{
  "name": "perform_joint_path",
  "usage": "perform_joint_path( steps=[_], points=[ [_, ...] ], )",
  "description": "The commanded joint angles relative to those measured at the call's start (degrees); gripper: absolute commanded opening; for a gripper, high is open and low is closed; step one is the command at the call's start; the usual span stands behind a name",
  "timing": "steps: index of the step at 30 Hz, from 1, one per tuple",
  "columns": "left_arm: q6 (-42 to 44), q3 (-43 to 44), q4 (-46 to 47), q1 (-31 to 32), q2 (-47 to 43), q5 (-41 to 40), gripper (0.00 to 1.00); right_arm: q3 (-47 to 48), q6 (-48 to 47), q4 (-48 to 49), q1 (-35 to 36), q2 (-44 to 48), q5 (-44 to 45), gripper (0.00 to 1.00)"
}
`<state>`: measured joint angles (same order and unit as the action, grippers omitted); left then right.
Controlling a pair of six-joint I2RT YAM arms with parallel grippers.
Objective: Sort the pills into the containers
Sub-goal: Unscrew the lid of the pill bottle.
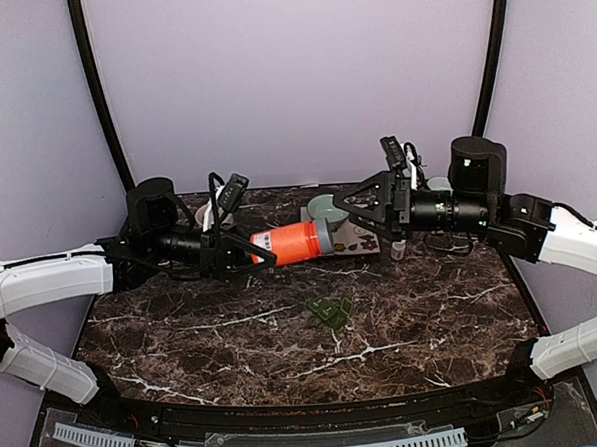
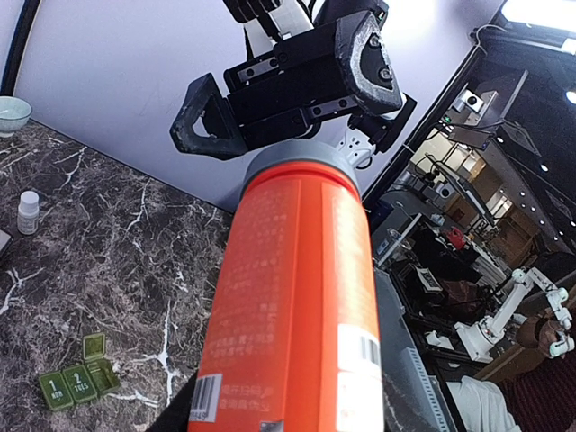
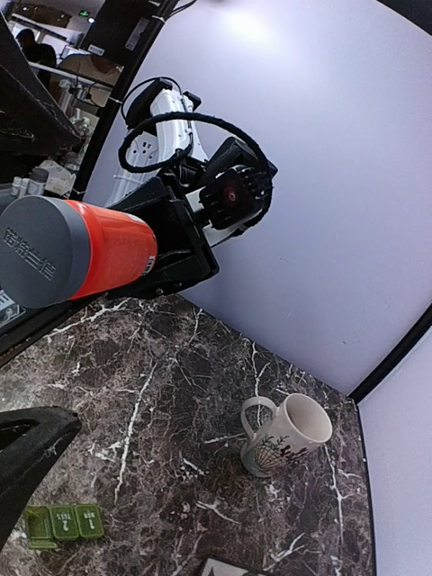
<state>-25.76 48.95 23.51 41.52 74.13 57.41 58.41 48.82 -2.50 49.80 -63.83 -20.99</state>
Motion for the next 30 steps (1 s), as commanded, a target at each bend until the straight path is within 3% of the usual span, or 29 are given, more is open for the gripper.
perform_joint_path(
  steps=[1,30],
  points=[
    [1.74,2.22,0.45,0.26,-1.35,0.57,0.0,-1.2,4.8,1.4,-0.36,1.26,-0.27,0.99],
    [2.66,3.6,-0.37,0.31,0.32,0.69,0.0,-0.26,7.7,4.22,6.22,-2.5,-0.89,1.0]
  ],
)
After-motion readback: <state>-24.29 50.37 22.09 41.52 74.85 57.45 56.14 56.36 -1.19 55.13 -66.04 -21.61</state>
